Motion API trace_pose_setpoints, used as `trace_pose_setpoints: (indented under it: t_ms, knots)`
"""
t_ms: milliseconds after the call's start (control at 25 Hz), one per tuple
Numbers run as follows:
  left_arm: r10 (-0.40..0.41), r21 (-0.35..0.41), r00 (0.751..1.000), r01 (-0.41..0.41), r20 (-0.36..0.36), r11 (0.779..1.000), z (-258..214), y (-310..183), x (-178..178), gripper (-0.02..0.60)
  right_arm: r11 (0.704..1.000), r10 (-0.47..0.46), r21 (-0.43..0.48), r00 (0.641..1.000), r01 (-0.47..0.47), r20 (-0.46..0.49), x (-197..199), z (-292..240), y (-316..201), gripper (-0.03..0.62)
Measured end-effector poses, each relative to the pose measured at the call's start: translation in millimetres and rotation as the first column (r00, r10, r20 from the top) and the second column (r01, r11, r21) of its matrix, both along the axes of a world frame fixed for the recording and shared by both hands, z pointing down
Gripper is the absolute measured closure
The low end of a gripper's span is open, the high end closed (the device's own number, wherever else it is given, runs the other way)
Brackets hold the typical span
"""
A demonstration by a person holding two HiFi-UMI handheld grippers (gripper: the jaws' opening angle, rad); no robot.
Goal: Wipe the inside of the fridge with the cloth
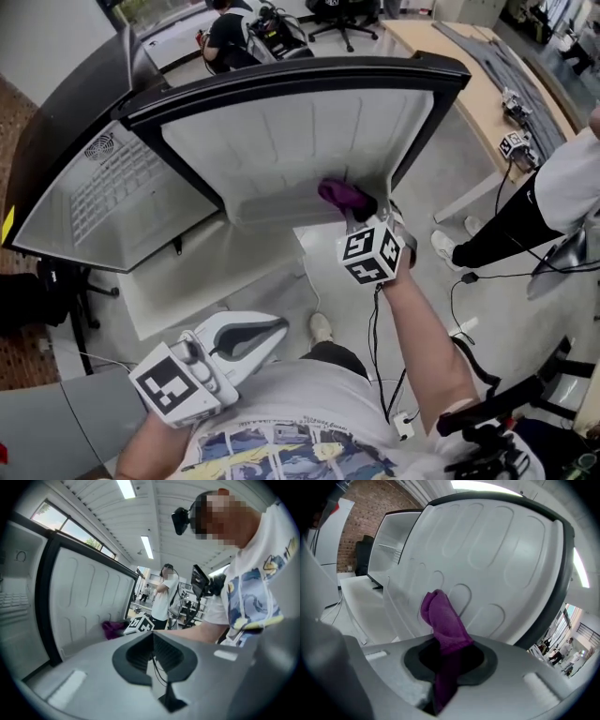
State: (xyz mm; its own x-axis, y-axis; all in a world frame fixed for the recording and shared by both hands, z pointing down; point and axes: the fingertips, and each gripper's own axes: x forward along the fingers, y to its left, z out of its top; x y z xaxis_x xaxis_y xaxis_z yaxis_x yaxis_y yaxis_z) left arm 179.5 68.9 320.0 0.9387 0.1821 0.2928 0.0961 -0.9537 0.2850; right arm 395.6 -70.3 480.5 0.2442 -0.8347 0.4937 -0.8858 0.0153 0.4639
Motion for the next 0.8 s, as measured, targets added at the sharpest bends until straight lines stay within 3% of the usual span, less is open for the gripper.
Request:
trace_pose_setpoints:
  t_ms: [440,800]
  knots:
    - [0.075,0.01,0.997,-0.075,-0.008,0.997,-4,13,10,0.575,0.996,0.093,0.022,0.992,-0.091,-0.082,24,-28,33,0.54]
    - [0.072,0.019,0.997,-0.072,-0.038,0.997,-8,15,0,0.575,0.98,0.182,0.101,0.976,-0.171,-0.115,39,-55,65,0.54]
